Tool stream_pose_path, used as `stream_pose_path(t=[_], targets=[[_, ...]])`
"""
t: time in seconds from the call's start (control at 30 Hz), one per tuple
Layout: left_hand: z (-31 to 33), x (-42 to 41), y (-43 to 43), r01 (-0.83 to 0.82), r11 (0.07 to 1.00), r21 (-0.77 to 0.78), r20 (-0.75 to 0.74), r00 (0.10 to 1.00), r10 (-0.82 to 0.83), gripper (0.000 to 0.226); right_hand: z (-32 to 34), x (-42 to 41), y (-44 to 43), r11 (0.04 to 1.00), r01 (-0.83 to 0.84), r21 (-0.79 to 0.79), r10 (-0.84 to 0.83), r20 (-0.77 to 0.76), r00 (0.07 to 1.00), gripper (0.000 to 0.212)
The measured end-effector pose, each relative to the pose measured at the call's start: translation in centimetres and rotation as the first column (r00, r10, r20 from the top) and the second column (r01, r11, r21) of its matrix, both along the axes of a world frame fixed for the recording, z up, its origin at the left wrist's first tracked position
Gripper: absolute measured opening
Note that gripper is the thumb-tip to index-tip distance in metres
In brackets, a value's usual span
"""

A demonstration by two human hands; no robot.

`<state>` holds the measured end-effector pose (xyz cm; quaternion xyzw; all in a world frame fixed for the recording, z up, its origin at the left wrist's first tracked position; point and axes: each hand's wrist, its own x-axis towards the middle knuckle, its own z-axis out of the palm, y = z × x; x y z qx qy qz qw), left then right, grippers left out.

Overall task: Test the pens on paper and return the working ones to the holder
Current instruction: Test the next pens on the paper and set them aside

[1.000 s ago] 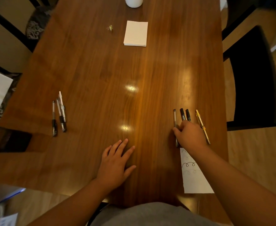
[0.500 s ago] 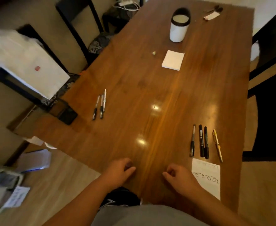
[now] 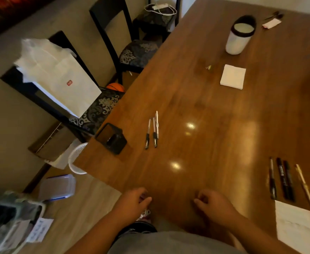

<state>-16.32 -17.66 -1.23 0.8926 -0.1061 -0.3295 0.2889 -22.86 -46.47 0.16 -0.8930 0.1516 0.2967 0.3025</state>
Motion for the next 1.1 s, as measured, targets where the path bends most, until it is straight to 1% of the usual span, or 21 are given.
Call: stream_pose_path(t=[0.07,0.13,0.23,0.3,0.43,0.5,0.6,0.7,0.77,0.93,1.1], targets=[[-0.1,2.8,1.1,0.057,0.998,-0.014,0.025,0.998,-0.057,0.030,0.0,1.9,2.3,0.999,0.035,-0.008,-0.036,-0.014,0.999,0.018],[-0.2,5.6,2.0,0.137,0.990,0.022,0.088,0.986,-0.139,0.031,0.0,4.0,4.3,0.998,0.056,-0.005,-0.056,-0.021,0.998,0.019],[-1.0,9.1,2.7,0.273,0.956,0.105,0.212,0.933,-0.290,0.037,0.0,7.2,6.8,0.997,0.070,-0.030,-0.070,-0.009,0.998,0.018],[-1.8,10.9,2.7,0.339,0.931,0.135,0.258,0.895,-0.364,0.045,0.0,9.4,8.2,0.994,0.098,-0.044,-0.098,0.004,0.995,0.016],[-2.8,13.0,2.1,0.389,0.890,0.238,0.343,0.823,-0.452,0.057,0.0,14.0,10.2,0.984,0.162,-0.079,-0.158,0.046,0.986,0.012],[-3.3,13.3,2.0,0.389,0.881,0.268,0.367,0.805,-0.467,0.058,0.1,16.2,11.0,0.976,0.184,-0.119,-0.177,0.069,0.982,0.013],[-4.0,13.7,2.1,0.396,0.878,0.267,0.400,0.784,-0.475,0.056,0.1,19.3,11.8,0.956,0.226,-0.190,-0.204,0.126,0.971,0.016],[-4.4,13.8,2.4,0.424,0.871,0.249,0.414,0.766,-0.492,0.055,0.3,21.5,12.3,0.937,0.210,-0.280,-0.165,0.177,0.970,0.020],[-4.3,13.9,2.5,0.434,0.868,0.240,0.417,0.762,-0.496,0.054,0.3,22.4,12.6,0.929,0.172,-0.326,-0.119,0.178,0.977,0.022],[-4.5,13.8,2.6,0.436,0.868,0.238,0.396,0.772,-0.497,0.055,-0.2,23.1,13.2,0.939,0.115,-0.325,-0.074,0.134,0.988,0.022],[-4.5,13.8,2.8,0.436,0.869,0.233,0.399,0.772,-0.495,0.055,-0.2,23.1,13.4,0.949,0.116,-0.292,-0.095,0.084,0.992,0.021]])
